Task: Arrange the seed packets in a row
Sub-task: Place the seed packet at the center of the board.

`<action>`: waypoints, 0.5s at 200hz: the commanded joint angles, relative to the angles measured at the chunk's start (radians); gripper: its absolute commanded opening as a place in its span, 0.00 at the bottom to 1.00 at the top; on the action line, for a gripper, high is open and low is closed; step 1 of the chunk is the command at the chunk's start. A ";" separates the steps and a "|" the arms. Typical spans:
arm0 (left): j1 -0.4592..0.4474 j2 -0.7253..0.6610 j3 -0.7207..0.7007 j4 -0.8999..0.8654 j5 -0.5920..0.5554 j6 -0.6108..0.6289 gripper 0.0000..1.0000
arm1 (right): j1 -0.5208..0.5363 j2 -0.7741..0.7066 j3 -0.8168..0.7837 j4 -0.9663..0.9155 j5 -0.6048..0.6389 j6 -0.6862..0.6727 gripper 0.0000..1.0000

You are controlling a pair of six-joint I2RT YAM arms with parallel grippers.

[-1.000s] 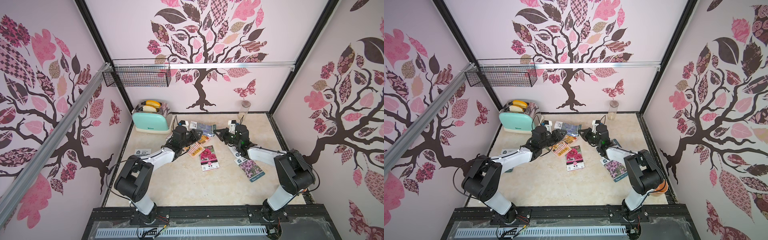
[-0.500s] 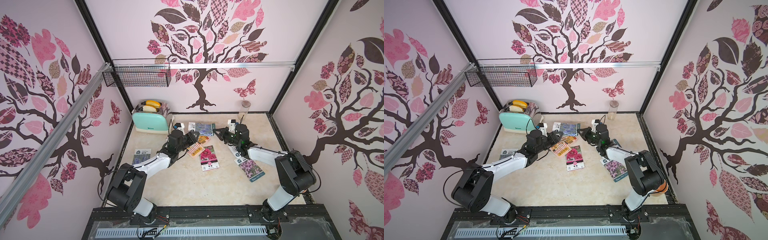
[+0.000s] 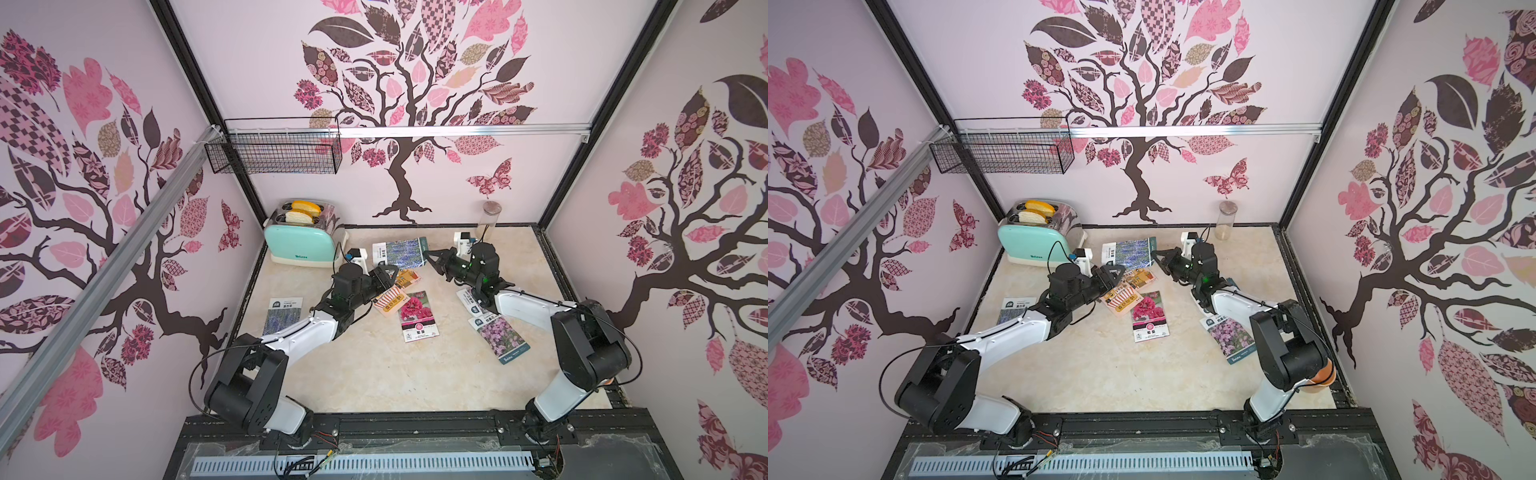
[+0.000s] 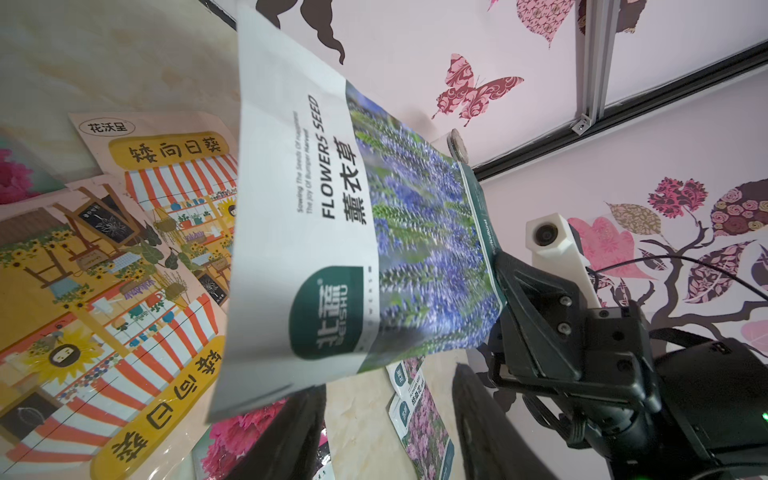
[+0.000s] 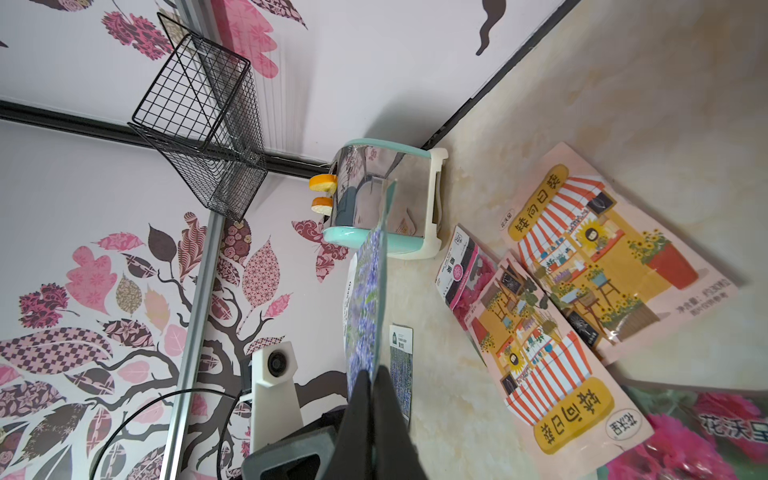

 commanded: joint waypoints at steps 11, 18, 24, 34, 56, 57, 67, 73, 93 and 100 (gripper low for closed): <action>-0.003 -0.069 -0.017 -0.073 -0.019 0.040 0.53 | -0.001 0.004 0.032 0.009 -0.013 -0.002 0.00; -0.003 -0.085 -0.021 -0.084 -0.015 0.047 0.53 | -0.002 0.004 0.032 0.008 -0.013 -0.004 0.00; -0.005 -0.099 -0.026 -0.094 -0.019 0.047 0.53 | -0.004 0.004 0.031 0.008 -0.015 -0.003 0.00; -0.005 -0.114 -0.037 -0.096 -0.028 0.049 0.54 | -0.005 0.005 0.026 0.015 -0.015 -0.001 0.00; -0.003 -0.119 -0.039 -0.066 -0.079 0.050 0.60 | -0.005 0.015 0.010 0.056 -0.032 0.028 0.00; -0.003 -0.118 -0.037 -0.064 -0.077 0.050 0.60 | -0.005 0.015 0.009 0.059 -0.033 0.030 0.00; -0.003 -0.098 -0.007 -0.066 -0.052 0.059 0.60 | -0.006 0.022 0.003 0.080 -0.044 0.045 0.00; -0.005 -0.082 0.008 -0.068 -0.042 0.059 0.60 | -0.006 0.025 0.005 0.080 -0.052 0.050 0.00; -0.004 -0.026 0.013 0.003 -0.012 0.019 0.60 | -0.004 0.026 0.010 0.089 -0.058 0.059 0.00; -0.005 -0.010 0.005 0.036 -0.005 0.006 0.60 | -0.003 0.026 0.015 0.083 -0.064 0.059 0.00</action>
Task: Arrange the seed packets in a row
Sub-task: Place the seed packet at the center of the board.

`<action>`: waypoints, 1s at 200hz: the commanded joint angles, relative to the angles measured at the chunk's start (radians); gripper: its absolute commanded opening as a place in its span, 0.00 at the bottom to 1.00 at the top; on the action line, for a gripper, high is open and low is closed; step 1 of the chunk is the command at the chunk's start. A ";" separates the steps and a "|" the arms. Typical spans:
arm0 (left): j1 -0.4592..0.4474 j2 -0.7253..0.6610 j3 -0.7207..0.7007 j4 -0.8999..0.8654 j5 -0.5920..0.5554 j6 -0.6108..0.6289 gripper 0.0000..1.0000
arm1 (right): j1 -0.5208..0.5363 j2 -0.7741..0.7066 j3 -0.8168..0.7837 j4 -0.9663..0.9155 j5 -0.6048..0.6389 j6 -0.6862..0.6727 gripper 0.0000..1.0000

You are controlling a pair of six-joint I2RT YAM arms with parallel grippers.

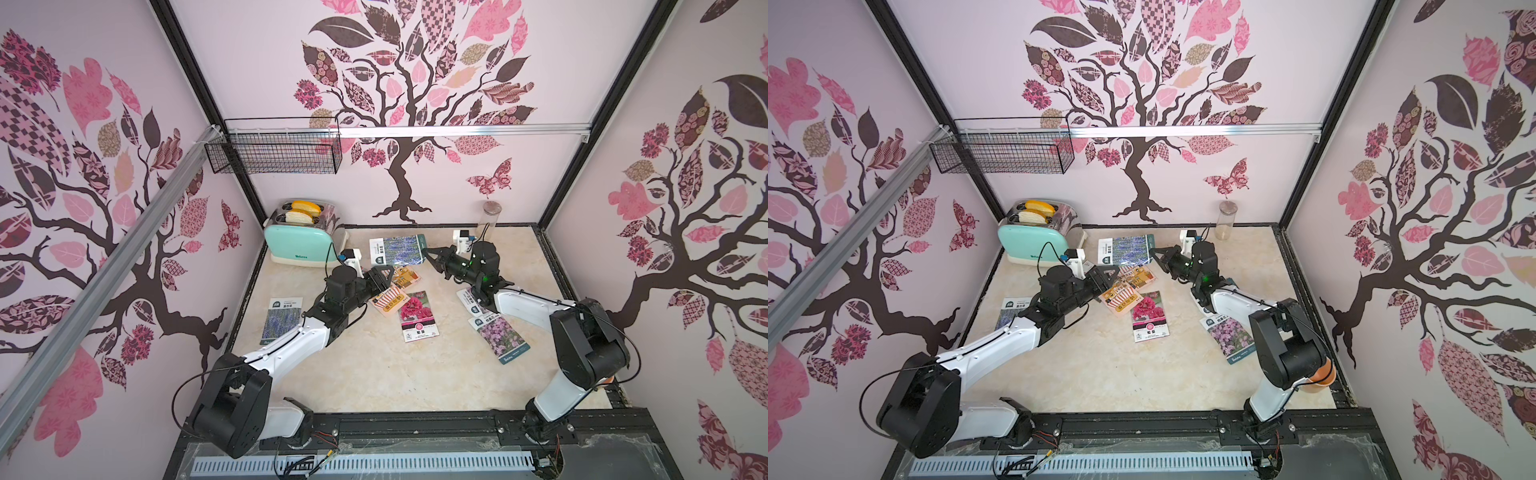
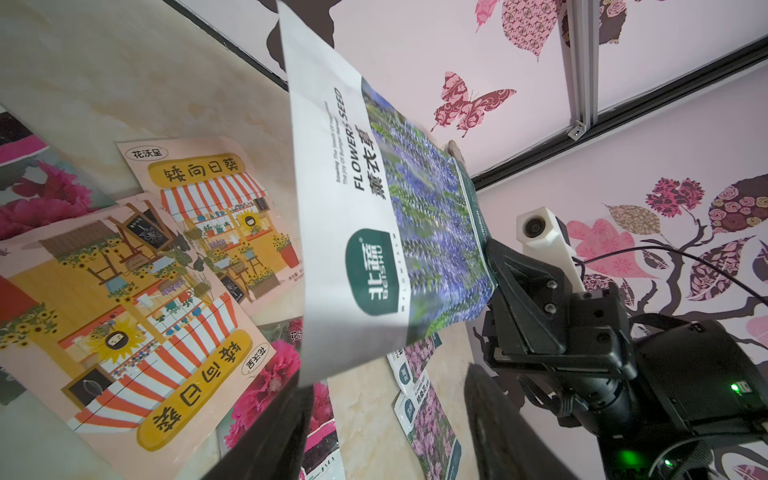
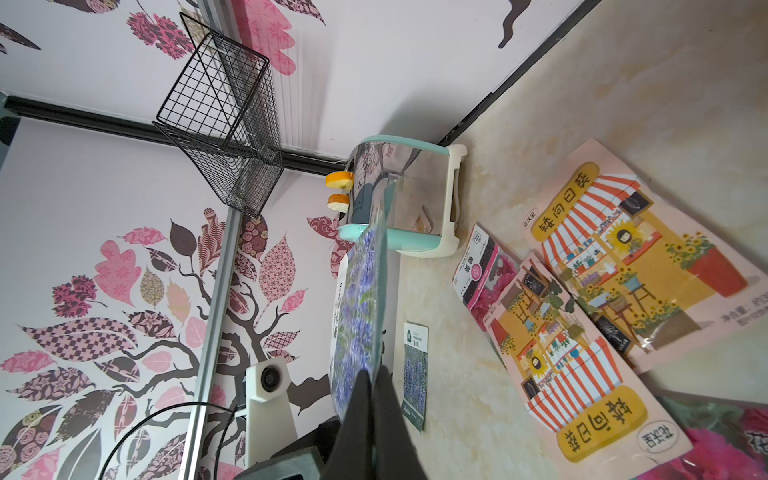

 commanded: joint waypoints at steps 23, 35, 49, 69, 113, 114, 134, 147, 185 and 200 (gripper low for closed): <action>-0.005 0.069 -0.022 0.204 0.038 -0.039 0.60 | 0.001 0.021 0.016 0.037 -0.042 0.028 0.00; -0.004 0.063 -0.039 0.243 0.025 -0.039 0.60 | 0.001 0.021 0.012 0.035 -0.043 0.030 0.00; -0.005 0.051 -0.061 0.299 0.019 -0.038 0.60 | 0.002 0.022 0.008 0.040 -0.047 0.032 0.00; -0.005 0.023 -0.074 0.314 0.006 -0.036 0.60 | 0.003 0.029 0.005 0.053 -0.049 0.040 0.00; -0.006 0.020 -0.084 0.322 -0.051 -0.027 0.60 | 0.010 0.037 0.008 0.065 -0.064 0.052 0.00; -0.006 0.021 -0.084 0.323 -0.053 -0.027 0.60 | 0.011 0.037 0.008 0.065 -0.065 0.052 0.00; -0.005 0.055 -0.058 0.328 -0.089 -0.012 0.59 | 0.021 0.037 0.006 0.069 -0.076 0.051 0.00; -0.005 0.081 -0.035 0.339 -0.092 -0.007 0.58 | 0.027 0.040 0.007 0.074 -0.082 0.056 0.00; 0.004 0.106 -0.003 0.338 -0.133 0.003 0.35 | 0.046 0.034 -0.002 0.077 -0.084 0.059 0.00; 0.013 0.102 0.011 0.308 -0.124 0.010 0.18 | 0.051 0.033 -0.007 0.077 -0.085 0.052 0.00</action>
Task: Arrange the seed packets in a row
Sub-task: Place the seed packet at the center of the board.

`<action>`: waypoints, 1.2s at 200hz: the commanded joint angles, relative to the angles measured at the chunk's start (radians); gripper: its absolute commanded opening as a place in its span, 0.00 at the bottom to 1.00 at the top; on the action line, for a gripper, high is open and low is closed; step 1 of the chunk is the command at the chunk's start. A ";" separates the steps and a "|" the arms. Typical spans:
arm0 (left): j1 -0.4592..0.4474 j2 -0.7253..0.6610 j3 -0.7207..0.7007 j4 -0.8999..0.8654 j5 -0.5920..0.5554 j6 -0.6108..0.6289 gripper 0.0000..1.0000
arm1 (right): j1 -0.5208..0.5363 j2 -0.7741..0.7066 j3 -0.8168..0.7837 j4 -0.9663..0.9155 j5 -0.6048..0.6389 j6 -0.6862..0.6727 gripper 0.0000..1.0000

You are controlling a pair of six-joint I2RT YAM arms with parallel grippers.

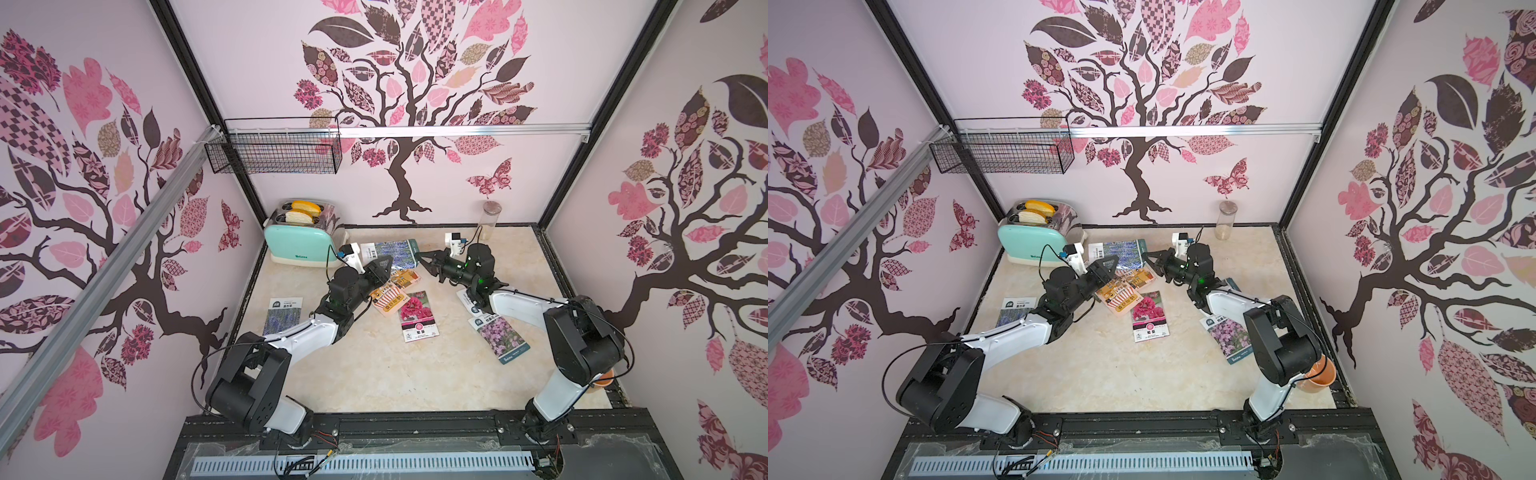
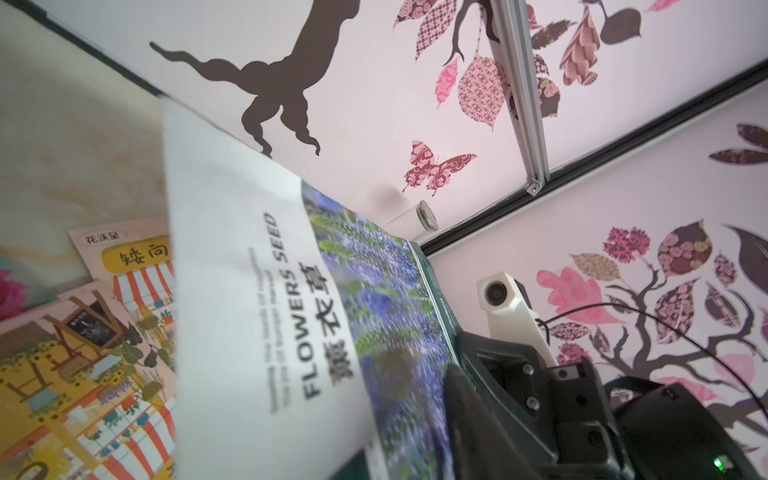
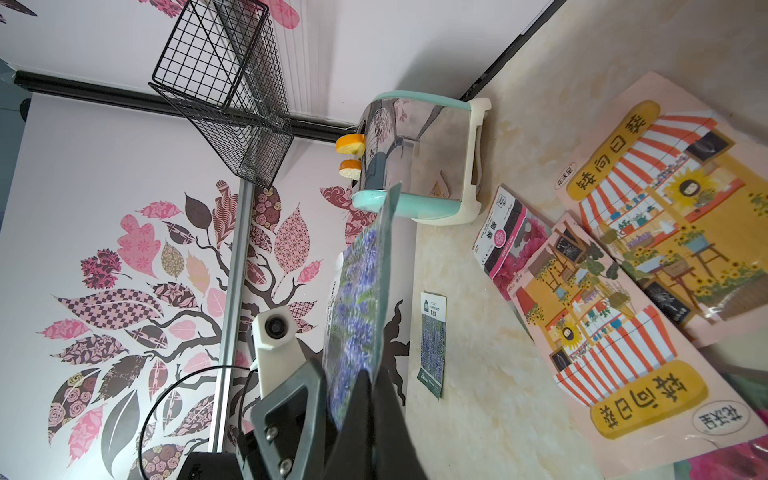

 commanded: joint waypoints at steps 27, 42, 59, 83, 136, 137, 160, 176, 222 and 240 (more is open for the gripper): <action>0.051 -0.013 0.067 -0.077 0.077 0.058 0.00 | 0.019 -0.012 -0.019 -0.002 -0.025 -0.039 0.05; 0.083 -0.029 0.063 -0.100 0.128 0.089 0.00 | 0.016 -0.013 -0.002 -0.069 -0.059 -0.110 0.47; 0.159 -0.030 0.072 -0.142 0.282 0.122 0.00 | -0.021 -0.025 0.034 -0.208 -0.098 -0.261 0.61; 0.278 -0.008 0.132 -0.301 0.559 0.207 0.00 | -0.135 -0.034 0.128 -0.506 -0.175 -0.616 0.64; 0.279 0.060 0.325 -0.820 0.924 0.557 0.00 | -0.205 0.115 0.398 -0.924 -0.428 -1.186 0.62; 0.276 0.061 0.328 -0.829 0.924 0.564 0.00 | -0.204 0.118 0.402 -0.928 -0.429 -1.190 0.62; 0.189 0.105 0.383 -0.983 0.966 0.663 0.00 | -0.189 0.201 0.535 -1.096 -0.444 -1.305 0.60; 0.154 0.125 0.391 -1.041 0.948 0.700 0.00 | -0.171 0.218 0.568 -1.138 -0.464 -1.334 0.58; 0.159 0.167 0.437 -1.125 0.906 0.753 0.00 | -0.115 0.155 0.458 -1.058 -0.520 -1.302 0.57; 0.166 0.167 0.451 -1.137 0.914 0.766 0.00 | -0.116 0.116 0.387 -0.972 -0.540 -1.243 0.57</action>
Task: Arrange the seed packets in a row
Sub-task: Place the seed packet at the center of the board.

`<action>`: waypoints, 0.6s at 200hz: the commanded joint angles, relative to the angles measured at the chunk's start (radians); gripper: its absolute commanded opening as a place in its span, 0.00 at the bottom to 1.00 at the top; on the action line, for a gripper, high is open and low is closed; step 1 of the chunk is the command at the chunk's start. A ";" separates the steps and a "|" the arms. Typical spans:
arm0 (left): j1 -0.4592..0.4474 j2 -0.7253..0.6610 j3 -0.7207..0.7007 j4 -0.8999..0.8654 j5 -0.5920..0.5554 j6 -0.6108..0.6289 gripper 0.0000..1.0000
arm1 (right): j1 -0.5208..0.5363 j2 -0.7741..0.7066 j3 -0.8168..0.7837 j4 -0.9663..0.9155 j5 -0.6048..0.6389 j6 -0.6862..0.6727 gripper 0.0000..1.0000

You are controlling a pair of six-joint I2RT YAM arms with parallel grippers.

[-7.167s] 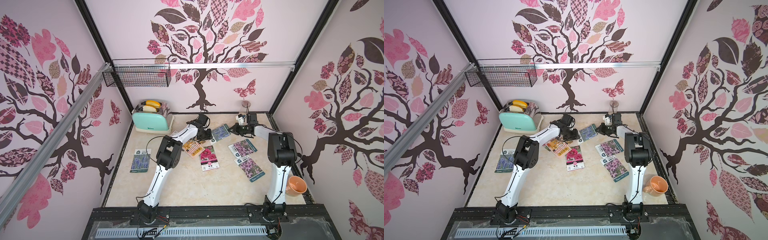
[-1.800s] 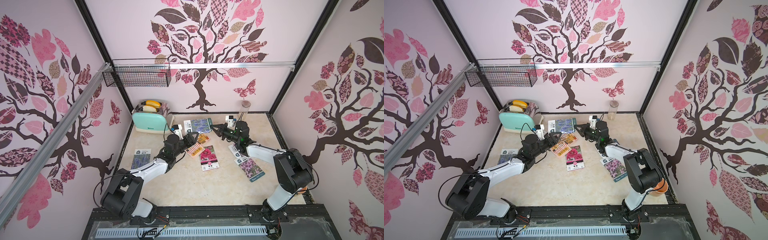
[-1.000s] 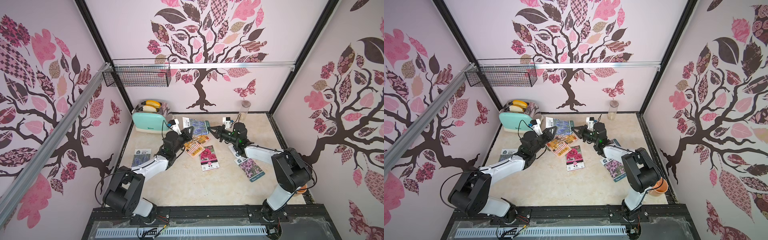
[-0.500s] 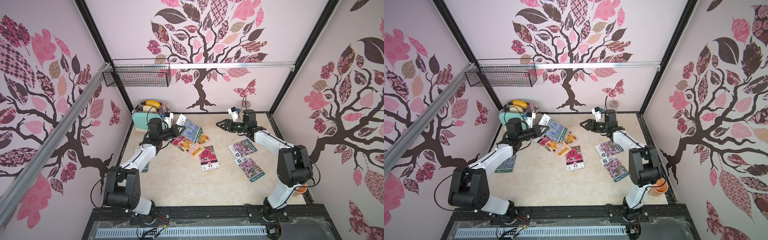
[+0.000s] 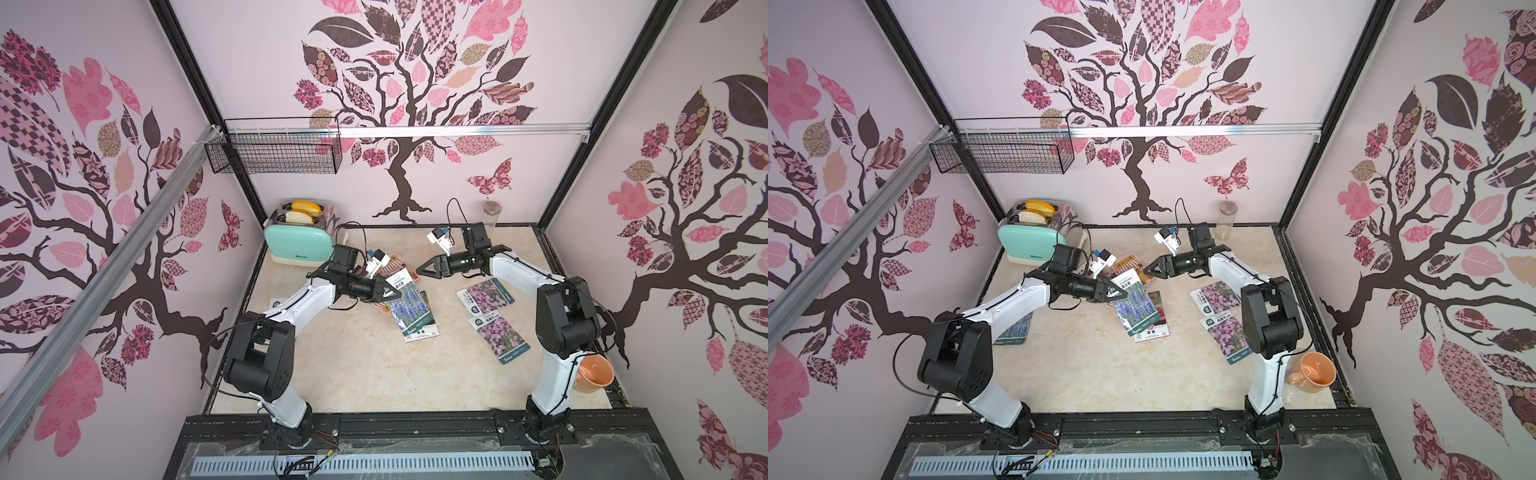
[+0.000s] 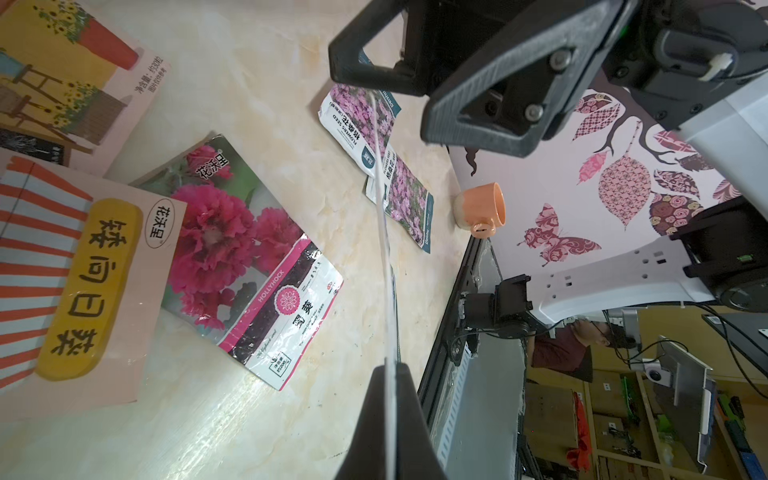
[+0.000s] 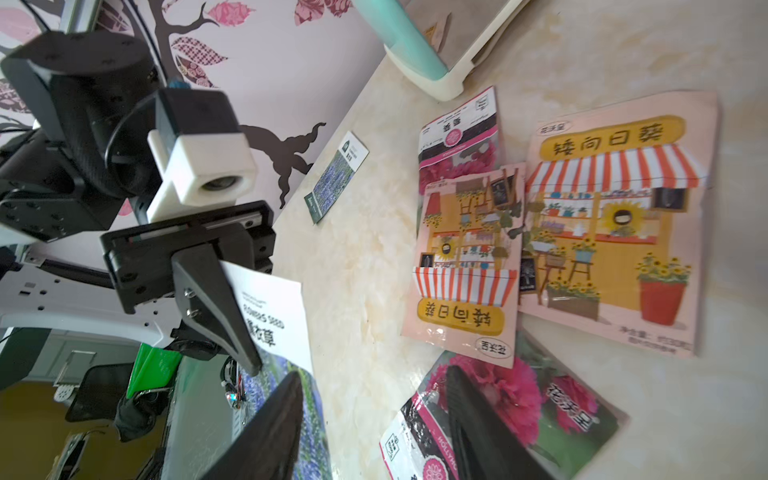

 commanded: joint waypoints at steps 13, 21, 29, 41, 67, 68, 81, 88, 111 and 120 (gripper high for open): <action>0.014 0.012 0.053 -0.048 0.015 0.062 0.00 | 0.013 -0.091 -0.106 0.110 -0.099 0.063 0.57; 0.017 0.021 0.062 -0.054 0.033 0.067 0.00 | 0.026 -0.101 -0.126 0.109 -0.075 0.054 0.56; 0.019 0.028 0.069 -0.056 0.031 0.066 0.00 | 0.041 -0.108 -0.144 0.108 -0.068 0.042 0.56; 0.020 0.027 0.063 -0.047 0.031 0.061 0.00 | 0.050 -0.117 -0.174 0.140 -0.073 0.062 0.55; 0.019 0.026 0.051 -0.048 0.022 0.066 0.00 | 0.054 -0.138 -0.237 0.253 -0.120 0.133 0.49; 0.019 0.027 0.051 -0.049 0.023 0.066 0.00 | 0.054 -0.138 -0.238 0.256 -0.122 0.135 0.49; 0.019 0.031 0.052 -0.052 0.022 0.068 0.00 | 0.055 -0.143 -0.252 0.290 -0.138 0.160 0.45; 0.019 0.034 0.056 -0.058 0.012 0.071 0.00 | 0.055 -0.143 -0.250 0.288 -0.139 0.160 0.41; 0.019 0.041 0.066 -0.071 0.007 0.078 0.00 | 0.057 -0.142 -0.254 0.291 -0.130 0.162 0.26; 0.019 0.043 0.066 -0.071 0.014 0.079 0.00 | 0.057 -0.138 -0.254 0.291 -0.128 0.162 0.22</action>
